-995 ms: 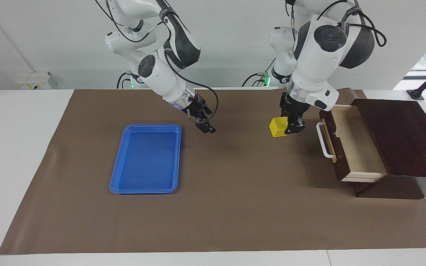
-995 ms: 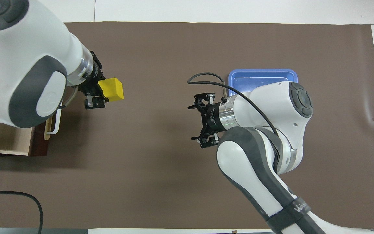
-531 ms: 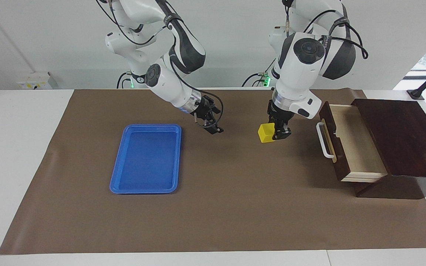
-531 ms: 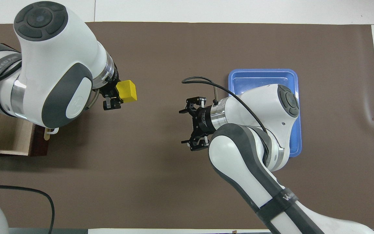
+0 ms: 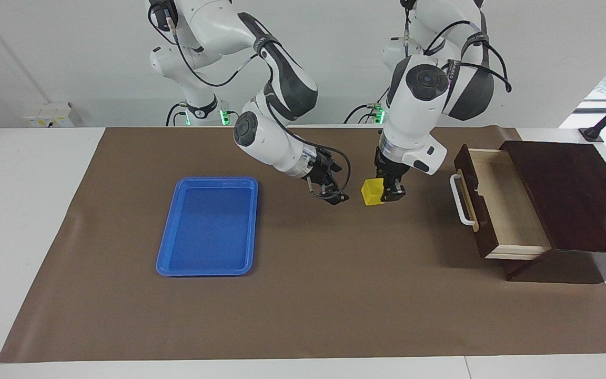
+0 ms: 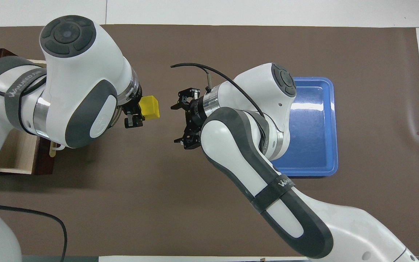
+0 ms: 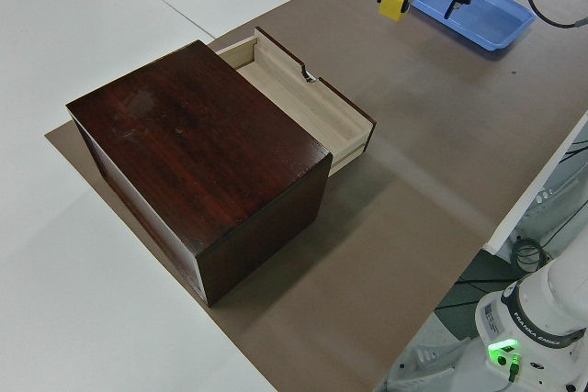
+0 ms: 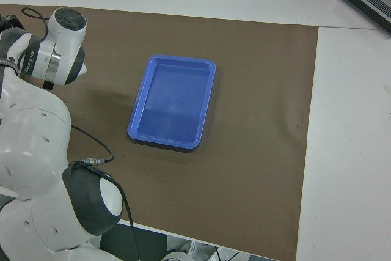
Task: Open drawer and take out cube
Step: 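Lift the cube with the left gripper while the right gripper approaches, then close the right gripper on the yellow cube held by the left gripper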
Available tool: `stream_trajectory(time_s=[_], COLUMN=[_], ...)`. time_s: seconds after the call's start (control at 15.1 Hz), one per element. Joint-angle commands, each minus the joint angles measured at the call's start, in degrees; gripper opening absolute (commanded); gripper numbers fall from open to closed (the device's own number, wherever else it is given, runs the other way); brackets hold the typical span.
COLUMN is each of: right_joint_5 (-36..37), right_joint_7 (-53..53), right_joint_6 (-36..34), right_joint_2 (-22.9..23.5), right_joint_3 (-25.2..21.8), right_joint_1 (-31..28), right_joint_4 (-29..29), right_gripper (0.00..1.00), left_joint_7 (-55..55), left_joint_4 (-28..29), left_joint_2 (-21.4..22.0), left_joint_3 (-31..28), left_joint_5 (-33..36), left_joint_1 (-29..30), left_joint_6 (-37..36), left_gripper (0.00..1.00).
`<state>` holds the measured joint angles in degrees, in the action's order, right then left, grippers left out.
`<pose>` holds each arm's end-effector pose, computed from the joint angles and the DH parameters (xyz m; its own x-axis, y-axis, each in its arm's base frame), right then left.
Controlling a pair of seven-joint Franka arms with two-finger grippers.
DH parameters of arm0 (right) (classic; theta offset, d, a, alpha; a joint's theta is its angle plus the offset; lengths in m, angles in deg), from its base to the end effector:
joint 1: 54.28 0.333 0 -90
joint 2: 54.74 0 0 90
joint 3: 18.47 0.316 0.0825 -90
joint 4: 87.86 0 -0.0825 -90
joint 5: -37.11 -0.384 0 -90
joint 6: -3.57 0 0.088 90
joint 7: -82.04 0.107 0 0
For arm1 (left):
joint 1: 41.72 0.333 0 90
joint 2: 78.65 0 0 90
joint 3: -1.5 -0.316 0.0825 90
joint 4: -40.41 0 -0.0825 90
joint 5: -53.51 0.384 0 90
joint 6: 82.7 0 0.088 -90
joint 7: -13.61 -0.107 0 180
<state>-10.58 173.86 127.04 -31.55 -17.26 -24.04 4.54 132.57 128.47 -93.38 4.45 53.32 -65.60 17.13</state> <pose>0.5738 0.3840 0.4179 0.0431 -0.7399 -0.6713 -0.9934 -0.1033 0.0501 0.5681 -0.2840 0.5019 -0.0389 0.9992 0.0106 0.9978 0.0394 -0.0528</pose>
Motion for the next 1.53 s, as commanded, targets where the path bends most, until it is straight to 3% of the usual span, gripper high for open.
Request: stream_trajectory(time_s=[0.0, 0.46, 0.66, 1.46], right_joint_5=[3.0, 1.5, -1.5, -1.8], right_joint_7=[1.3, 1.3, 1.3, 1.4], right_joint_6=[-1.3, -1.1, -0.7, 3.5], right_joint_2=[2.6, 5.3, 5.6, 5.7], right_joint_3=[-0.1, -0.1, -0.2, -0.2], right_joint_1=[0.0, 1.0, 0.4, 2.6], right_joint_4=[-4.1, -8.2, -8.4, -8.5], right_gripper=[1.0, 1.0, 1.0, 1.0], left_joint_7=[0.7, 2.6, 2.6, 2.6], left_joint_4=[2.3, 2.7, 2.9, 2.9], left_joint_2=[1.8, 2.0, 2.0, 2.0], left_joint_3=[-1.0, -1.0, -1.0, -1.0], left_joint_5=[-0.5, -0.5, -0.5, -0.5], left_joint_1=[-1.3, -2.5, -2.5, -2.6], left_joint_6=[1.2, 0.9, 1.1, 1.2], left_gripper=[0.0, 0.0, 0.0, 0.0])
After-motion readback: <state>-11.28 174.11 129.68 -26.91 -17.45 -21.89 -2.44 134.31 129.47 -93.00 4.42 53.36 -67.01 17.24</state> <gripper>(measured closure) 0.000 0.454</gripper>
